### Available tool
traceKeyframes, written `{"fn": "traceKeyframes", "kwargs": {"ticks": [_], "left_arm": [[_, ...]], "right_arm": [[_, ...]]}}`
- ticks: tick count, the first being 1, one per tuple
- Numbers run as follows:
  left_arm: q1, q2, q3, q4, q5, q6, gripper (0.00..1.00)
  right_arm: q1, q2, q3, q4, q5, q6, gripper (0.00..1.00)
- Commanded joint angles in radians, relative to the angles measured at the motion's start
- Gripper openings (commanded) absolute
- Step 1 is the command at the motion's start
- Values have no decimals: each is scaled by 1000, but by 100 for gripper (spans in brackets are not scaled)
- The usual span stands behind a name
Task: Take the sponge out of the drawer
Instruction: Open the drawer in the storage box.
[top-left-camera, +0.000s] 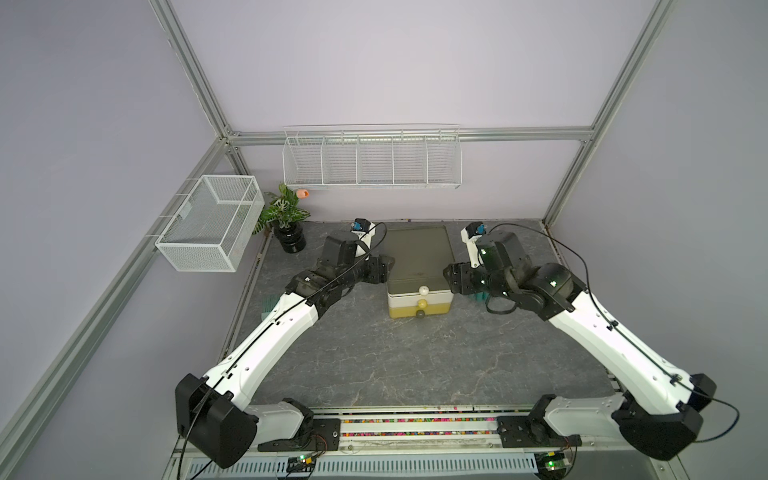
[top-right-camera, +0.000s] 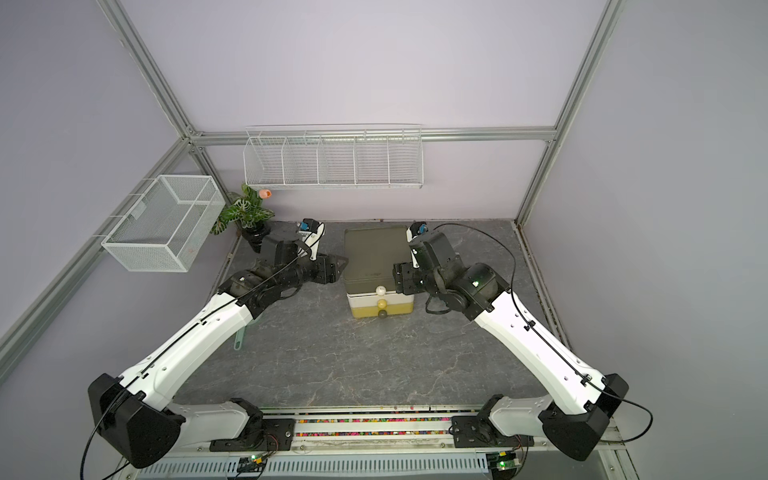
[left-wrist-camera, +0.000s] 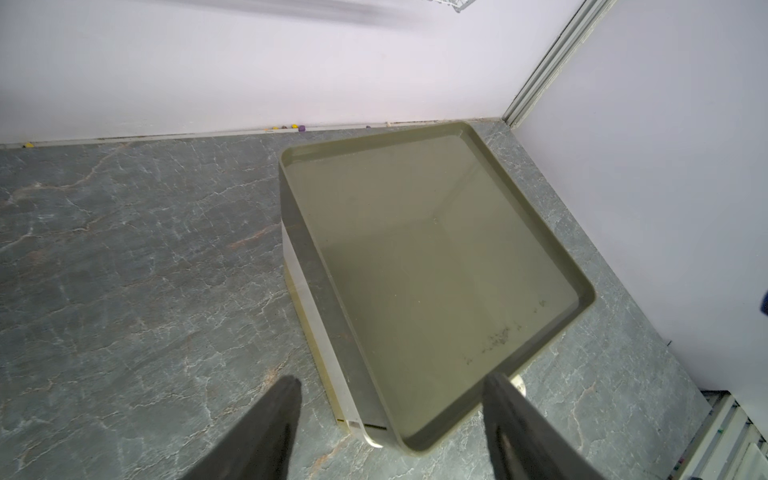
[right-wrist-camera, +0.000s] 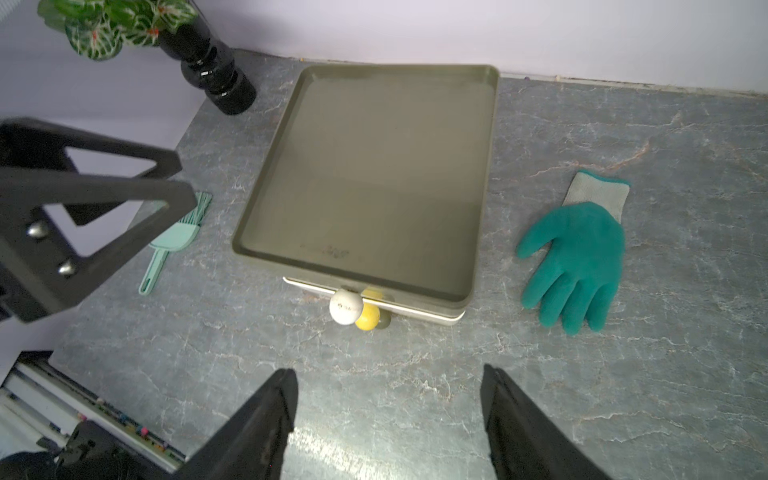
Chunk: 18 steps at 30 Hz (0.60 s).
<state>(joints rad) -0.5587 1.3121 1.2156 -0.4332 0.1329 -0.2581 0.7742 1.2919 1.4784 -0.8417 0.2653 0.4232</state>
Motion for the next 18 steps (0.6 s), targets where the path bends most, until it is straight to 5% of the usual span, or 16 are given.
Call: {"fn": "traceKeyframes", "kwargs": {"ticks": [1, 18], "left_arm": [[-8, 19, 19, 16, 13, -12, 73], [-7, -70, -97, 117, -124, -73, 76]], "right_arm": [[53, -6, -35, -3, 71, 45, 76], [178, 153, -54, 32, 128, 138, 75]]}}
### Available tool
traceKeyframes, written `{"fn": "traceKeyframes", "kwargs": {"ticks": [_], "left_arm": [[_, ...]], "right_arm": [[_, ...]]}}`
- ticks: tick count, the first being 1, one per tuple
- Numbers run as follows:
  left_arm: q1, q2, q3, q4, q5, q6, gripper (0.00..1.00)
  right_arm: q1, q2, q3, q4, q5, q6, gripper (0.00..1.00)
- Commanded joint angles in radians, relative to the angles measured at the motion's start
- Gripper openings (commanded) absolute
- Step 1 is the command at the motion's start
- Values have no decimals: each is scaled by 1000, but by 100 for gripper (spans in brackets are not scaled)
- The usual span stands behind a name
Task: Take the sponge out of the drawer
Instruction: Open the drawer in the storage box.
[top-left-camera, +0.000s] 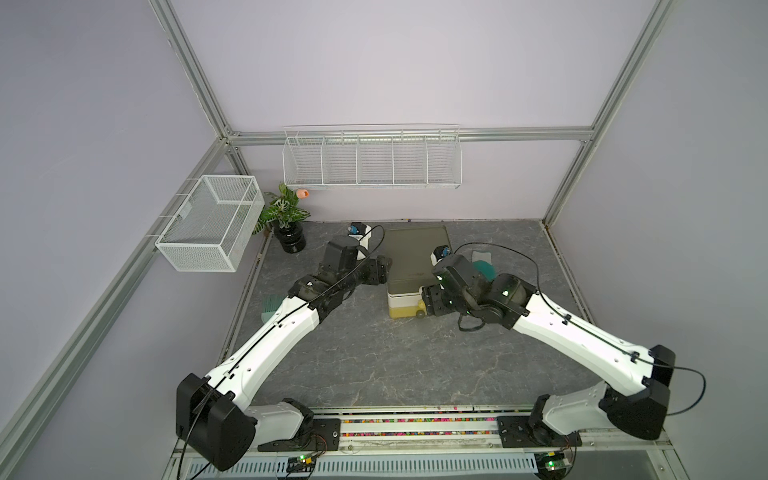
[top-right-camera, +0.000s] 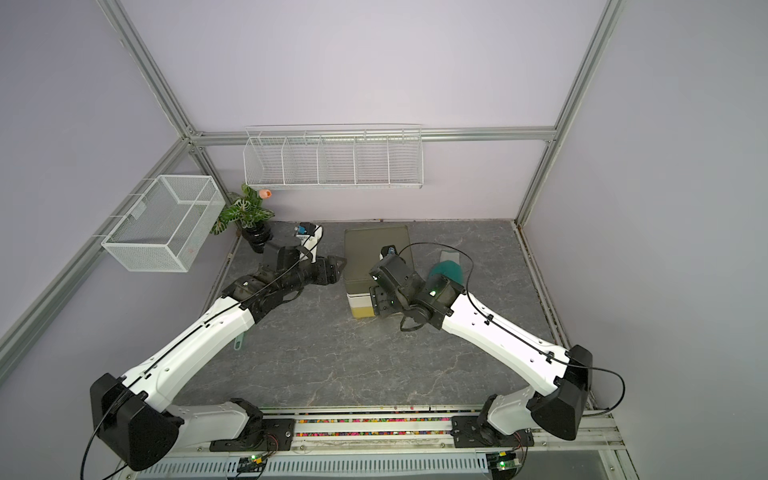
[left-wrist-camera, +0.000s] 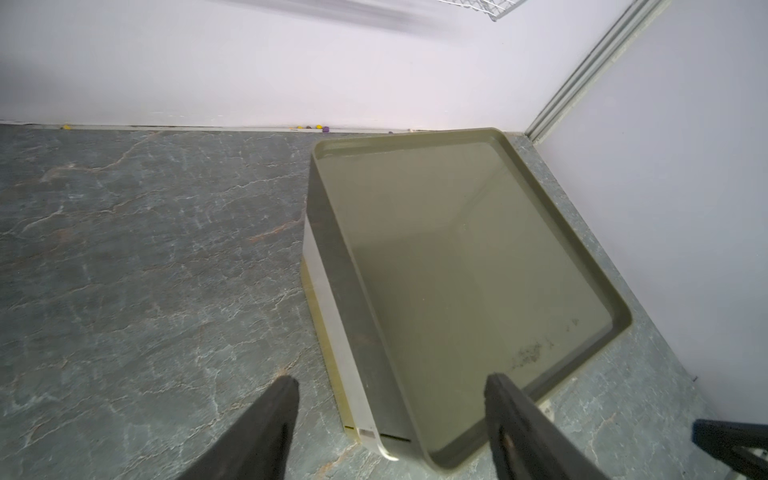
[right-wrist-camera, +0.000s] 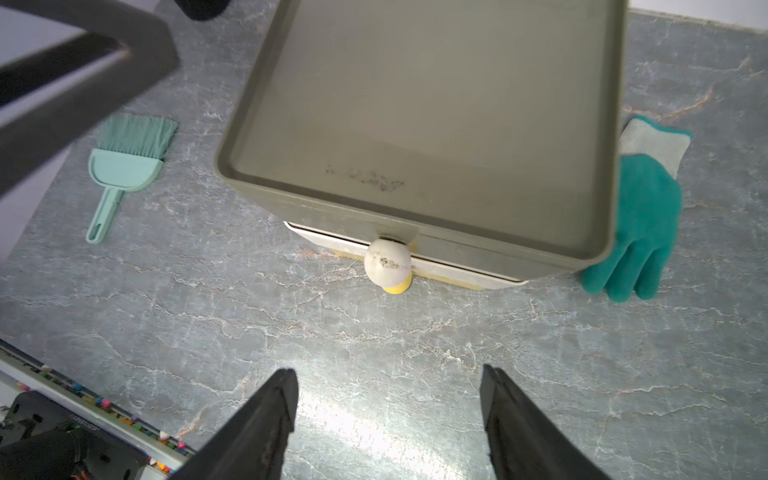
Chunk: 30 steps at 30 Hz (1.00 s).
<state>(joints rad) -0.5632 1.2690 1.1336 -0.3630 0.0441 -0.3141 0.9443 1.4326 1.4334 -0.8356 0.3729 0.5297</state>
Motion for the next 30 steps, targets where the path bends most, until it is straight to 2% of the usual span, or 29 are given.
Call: {"fn": "traceKeyframes", "kwargs": {"ticks": [1, 10, 14, 30], "left_arm": [[-3, -26, -15, 46, -33, -14, 76], [-3, 3, -8, 50, 19, -17, 76], [-3, 10, -8, 49, 27, -19, 76], [-3, 15, -11, 43, 32, -13, 76]], "right_arm": [[8, 24, -8, 24, 25, 39, 74], [9, 125, 21, 26, 54, 61, 69], [10, 166, 42, 18, 82, 70, 65], [-10, 305, 158, -30, 134, 63, 58]]}}
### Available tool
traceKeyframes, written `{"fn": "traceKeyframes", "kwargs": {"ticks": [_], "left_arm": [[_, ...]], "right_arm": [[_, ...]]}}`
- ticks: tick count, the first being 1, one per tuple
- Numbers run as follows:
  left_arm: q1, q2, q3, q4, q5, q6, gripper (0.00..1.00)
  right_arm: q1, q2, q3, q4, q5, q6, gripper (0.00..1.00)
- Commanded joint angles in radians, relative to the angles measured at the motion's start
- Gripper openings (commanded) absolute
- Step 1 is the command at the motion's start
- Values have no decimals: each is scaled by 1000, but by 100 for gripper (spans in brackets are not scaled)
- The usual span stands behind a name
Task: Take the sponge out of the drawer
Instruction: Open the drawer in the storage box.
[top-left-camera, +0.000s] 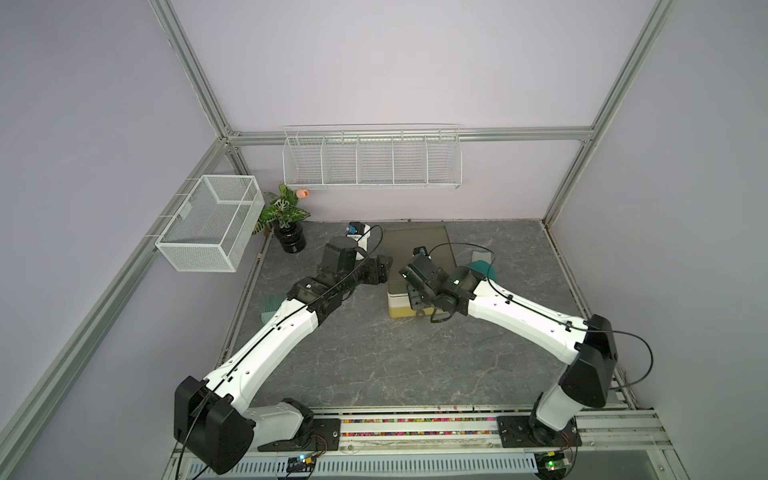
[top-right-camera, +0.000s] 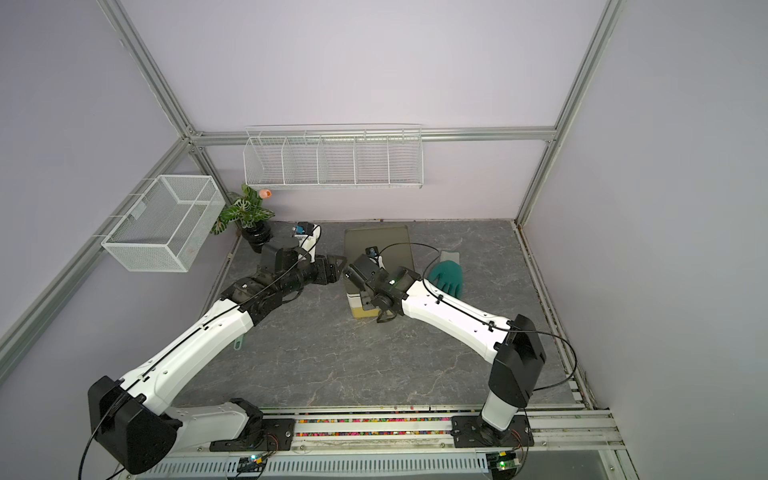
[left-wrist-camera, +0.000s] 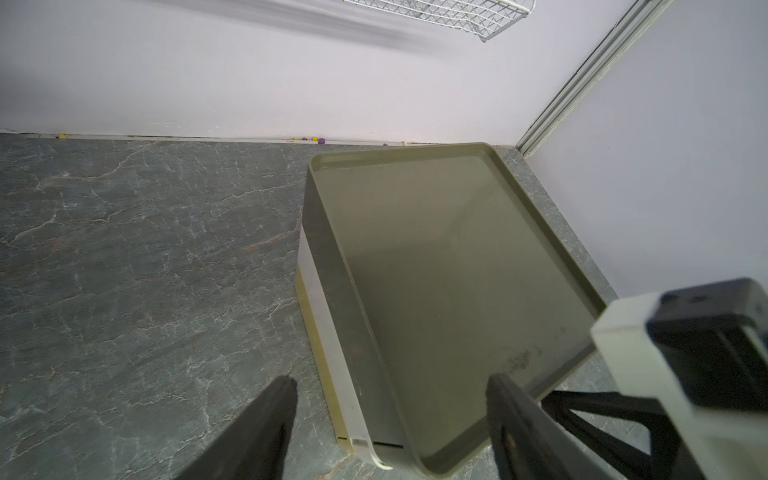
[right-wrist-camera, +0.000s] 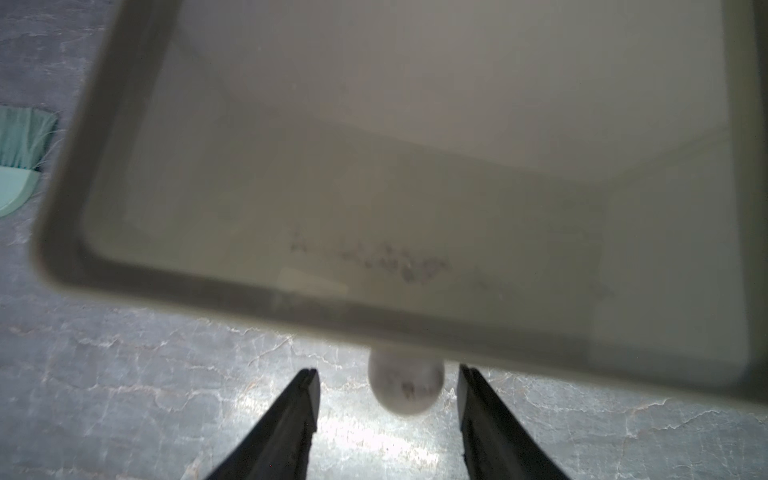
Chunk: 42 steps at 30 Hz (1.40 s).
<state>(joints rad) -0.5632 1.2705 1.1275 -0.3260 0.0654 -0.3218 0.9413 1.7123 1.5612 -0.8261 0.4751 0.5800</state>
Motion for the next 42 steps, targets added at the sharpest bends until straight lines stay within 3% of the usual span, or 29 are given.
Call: {"fn": "traceKeyframes", "kwargs": {"ticks": [1, 15, 34, 42], "left_arm": [[-3, 13, -5, 7, 11, -5, 76], [-3, 25, -15, 20, 17, -13, 76], [-3, 82, 30, 28, 28, -8, 76], [-3, 96, 32, 43, 10, -5, 76]], "right_arm": [[-8, 34, 40, -50, 38, 17, 57], [-31, 74, 34, -20, 51, 49, 50], [-68, 195, 139, 44, 74, 18, 21], [-75, 247, 215, 60, 74, 21, 14]]}}
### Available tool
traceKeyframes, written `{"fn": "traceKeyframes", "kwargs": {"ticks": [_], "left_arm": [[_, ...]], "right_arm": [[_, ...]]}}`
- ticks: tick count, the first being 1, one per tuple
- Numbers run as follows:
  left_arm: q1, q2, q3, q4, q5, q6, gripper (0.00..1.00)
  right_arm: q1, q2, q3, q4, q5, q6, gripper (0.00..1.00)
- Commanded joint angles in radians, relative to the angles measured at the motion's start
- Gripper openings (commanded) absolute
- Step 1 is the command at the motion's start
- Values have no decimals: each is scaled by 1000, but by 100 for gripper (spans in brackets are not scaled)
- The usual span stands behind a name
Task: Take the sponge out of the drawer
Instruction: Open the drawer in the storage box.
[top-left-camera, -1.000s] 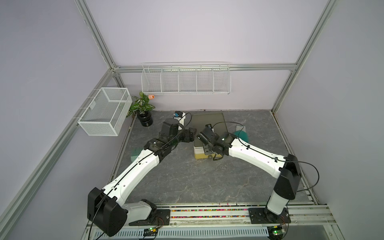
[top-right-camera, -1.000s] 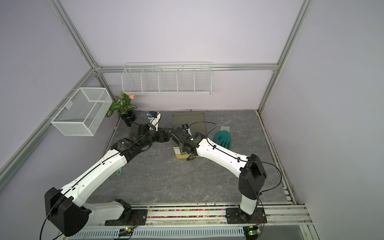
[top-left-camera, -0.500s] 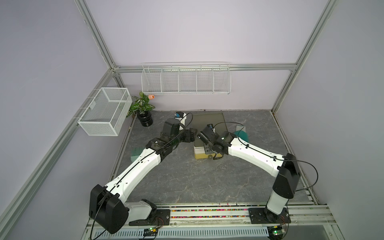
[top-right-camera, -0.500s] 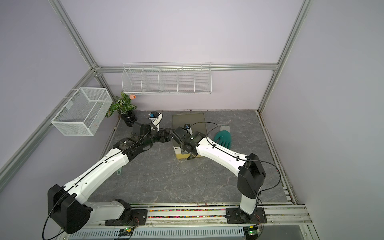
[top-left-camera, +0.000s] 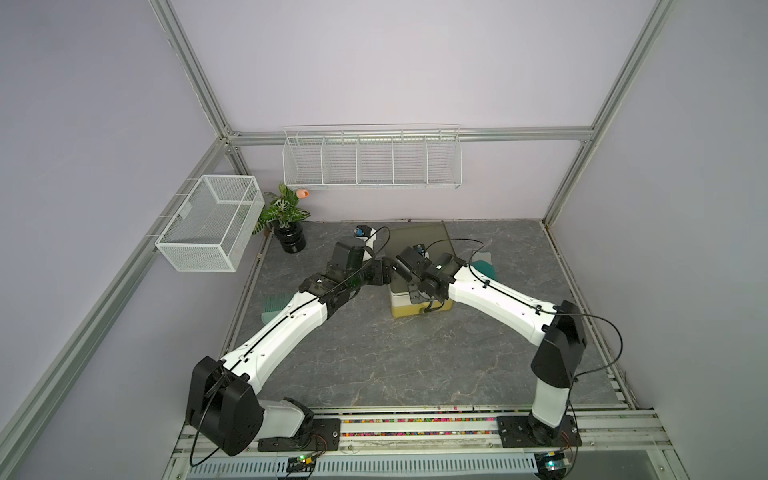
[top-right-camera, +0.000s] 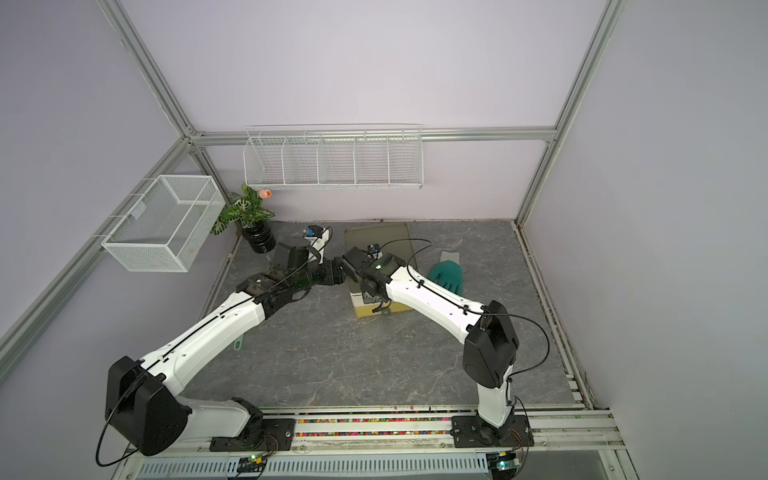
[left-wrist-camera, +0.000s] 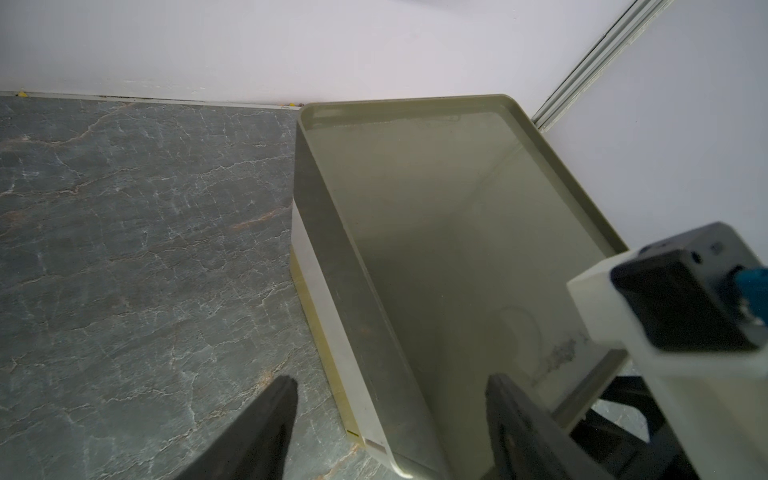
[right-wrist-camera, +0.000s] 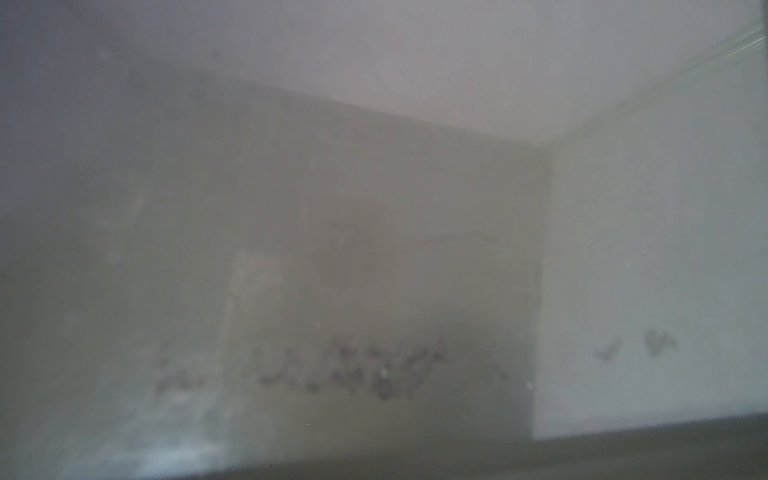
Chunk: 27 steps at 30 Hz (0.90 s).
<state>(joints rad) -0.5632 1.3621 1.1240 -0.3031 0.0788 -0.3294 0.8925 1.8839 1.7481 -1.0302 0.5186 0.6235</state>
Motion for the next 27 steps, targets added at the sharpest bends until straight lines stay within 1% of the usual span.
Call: {"fn": "traceKeyframes", "kwargs": {"ticks": [1, 7, 15, 20, 23, 27], "left_arm": [[-3, 4, 37, 24, -4, 3, 76], [-3, -1, 44, 58, -12, 4, 76], [-4, 18, 62, 49, -37, 9, 76], [-1, 37, 79, 41, -63, -13, 76], [7, 45, 101, 5, -125, -49, 75], [31, 30, 95, 22, -110, -75, 75]], "right_arm": [[-26, 78, 33, 270, 27, -18, 14], [-20, 88, 40, 309, -1, 4, 10], [-3, 130, 83, 316, -17, 24, 9], [-1, 151, 116, 328, -34, 38, 8], [-1, 168, 142, 325, -44, 38, 7], [-1, 182, 164, 339, -64, 47, 8]]}}
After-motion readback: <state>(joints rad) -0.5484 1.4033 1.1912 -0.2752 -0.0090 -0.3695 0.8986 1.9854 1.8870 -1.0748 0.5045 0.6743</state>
